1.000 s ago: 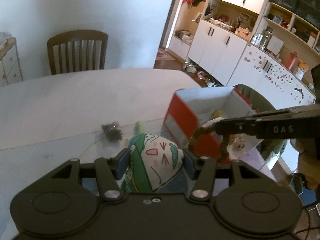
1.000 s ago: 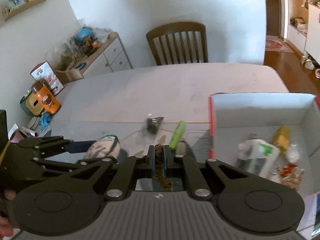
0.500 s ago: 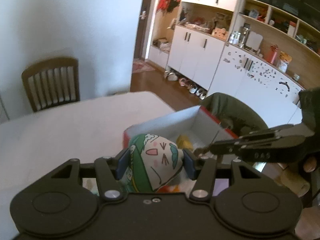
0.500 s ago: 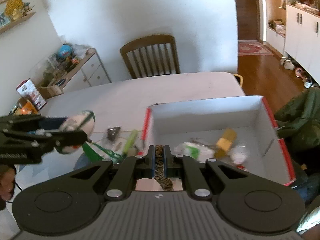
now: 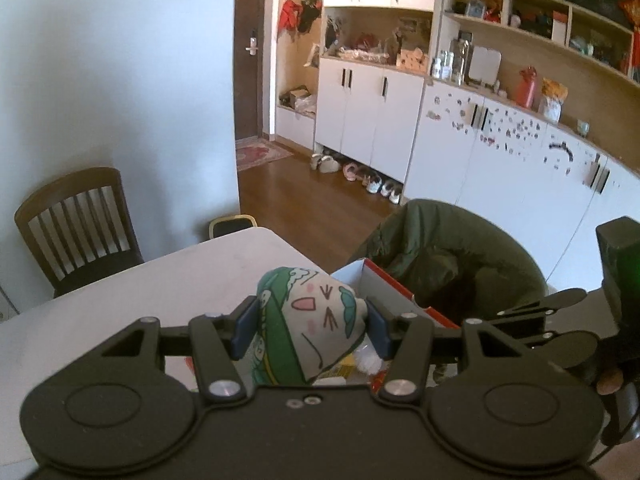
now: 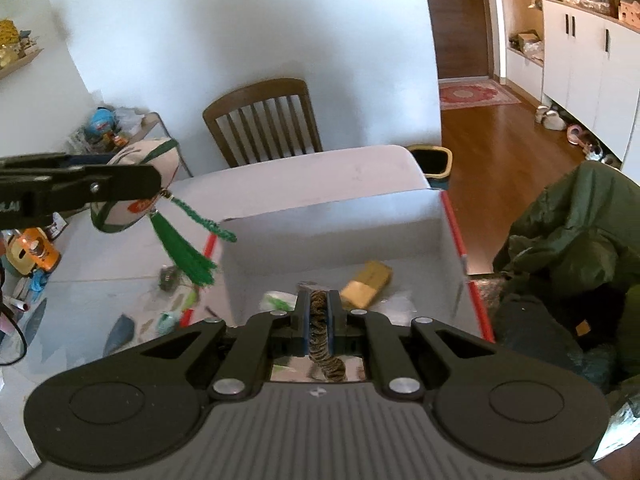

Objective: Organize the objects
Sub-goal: 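Carry the plush ball and braided cord over the red shoebox with both tools, then open both tools to release the plush ball and braided cord into the box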

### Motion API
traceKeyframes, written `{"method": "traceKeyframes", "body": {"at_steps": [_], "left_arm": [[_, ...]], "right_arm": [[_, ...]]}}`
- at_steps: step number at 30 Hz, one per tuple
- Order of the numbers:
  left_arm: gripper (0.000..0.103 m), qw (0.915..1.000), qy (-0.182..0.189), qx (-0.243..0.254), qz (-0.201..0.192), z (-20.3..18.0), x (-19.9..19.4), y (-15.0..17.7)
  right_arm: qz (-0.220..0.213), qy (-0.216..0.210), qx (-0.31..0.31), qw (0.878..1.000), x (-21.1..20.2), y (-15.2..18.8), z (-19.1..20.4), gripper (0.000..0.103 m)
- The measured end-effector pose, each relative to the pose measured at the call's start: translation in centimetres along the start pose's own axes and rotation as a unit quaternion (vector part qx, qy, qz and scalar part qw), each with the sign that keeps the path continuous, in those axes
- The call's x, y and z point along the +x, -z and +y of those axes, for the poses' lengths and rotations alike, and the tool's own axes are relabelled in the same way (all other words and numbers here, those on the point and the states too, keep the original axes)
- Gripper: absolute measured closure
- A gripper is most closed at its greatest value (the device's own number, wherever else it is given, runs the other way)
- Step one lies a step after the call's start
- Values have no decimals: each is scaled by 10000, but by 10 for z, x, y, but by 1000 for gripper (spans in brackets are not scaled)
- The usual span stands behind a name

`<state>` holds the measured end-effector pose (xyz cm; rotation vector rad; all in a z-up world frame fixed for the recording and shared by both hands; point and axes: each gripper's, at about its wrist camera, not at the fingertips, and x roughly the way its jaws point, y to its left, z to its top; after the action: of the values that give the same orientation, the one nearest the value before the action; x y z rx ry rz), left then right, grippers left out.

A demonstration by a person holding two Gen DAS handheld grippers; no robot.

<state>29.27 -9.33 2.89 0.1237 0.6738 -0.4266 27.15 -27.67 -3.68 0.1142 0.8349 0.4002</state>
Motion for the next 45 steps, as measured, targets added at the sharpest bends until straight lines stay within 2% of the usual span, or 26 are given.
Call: {"method": "traceKeyframes", "body": {"at_steps": [8,14,18,23,30,45], "left_arm": [[48,9990,-116,225,376,-16,55,1],[48,9963,-283,103,799,-12,101,10],[48,9935,-354,15,1080,-11,123,17],[48,9899,-485,158,1326,-17,148,24],[48,9850,-570,162,1620,-17,173,33],[48,9788,-473,-144,1985,-3,192,50]], "right_arm": [[221,-102,-35,9997,23,6,-24,96],[450,-246,-21,9987,46,11,-34,96],[641,-226,-78,9977,64,13,-38,96],[814,-108,-242,9963,84,18,-43,96],[826,107,-967,9918,92,26,-32,95],[790,91,-1272,9887,91,26,-30,92]]}}
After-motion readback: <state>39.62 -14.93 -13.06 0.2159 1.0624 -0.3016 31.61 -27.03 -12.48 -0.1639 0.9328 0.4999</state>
